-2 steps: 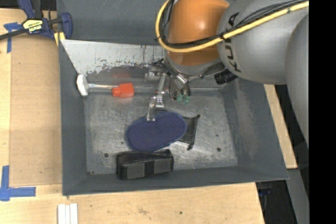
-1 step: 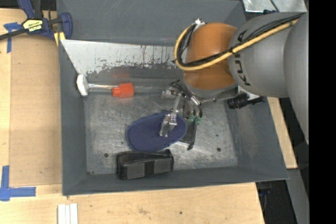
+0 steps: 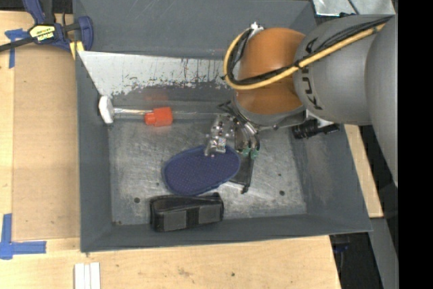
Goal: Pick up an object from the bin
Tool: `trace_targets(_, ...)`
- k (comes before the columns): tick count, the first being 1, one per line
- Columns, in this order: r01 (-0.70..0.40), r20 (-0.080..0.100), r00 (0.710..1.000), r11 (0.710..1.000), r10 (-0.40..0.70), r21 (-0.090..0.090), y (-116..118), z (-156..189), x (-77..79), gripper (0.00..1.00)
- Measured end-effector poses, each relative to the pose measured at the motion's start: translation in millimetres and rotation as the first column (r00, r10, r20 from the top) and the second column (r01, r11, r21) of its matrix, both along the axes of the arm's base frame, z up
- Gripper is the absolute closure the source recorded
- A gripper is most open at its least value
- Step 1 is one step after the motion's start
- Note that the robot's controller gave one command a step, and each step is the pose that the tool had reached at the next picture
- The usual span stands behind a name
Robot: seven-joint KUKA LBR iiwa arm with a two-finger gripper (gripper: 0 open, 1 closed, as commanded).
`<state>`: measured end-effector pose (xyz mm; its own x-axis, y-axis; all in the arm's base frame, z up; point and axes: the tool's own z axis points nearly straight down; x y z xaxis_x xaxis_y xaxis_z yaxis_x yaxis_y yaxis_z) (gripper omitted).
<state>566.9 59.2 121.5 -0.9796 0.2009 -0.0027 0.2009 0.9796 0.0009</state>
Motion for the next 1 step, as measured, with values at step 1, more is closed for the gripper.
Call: trace_targets(1,0.001,0.000,1.000,1.000,-0.001,0.000,-0.1,0.0,0.0,0.00)
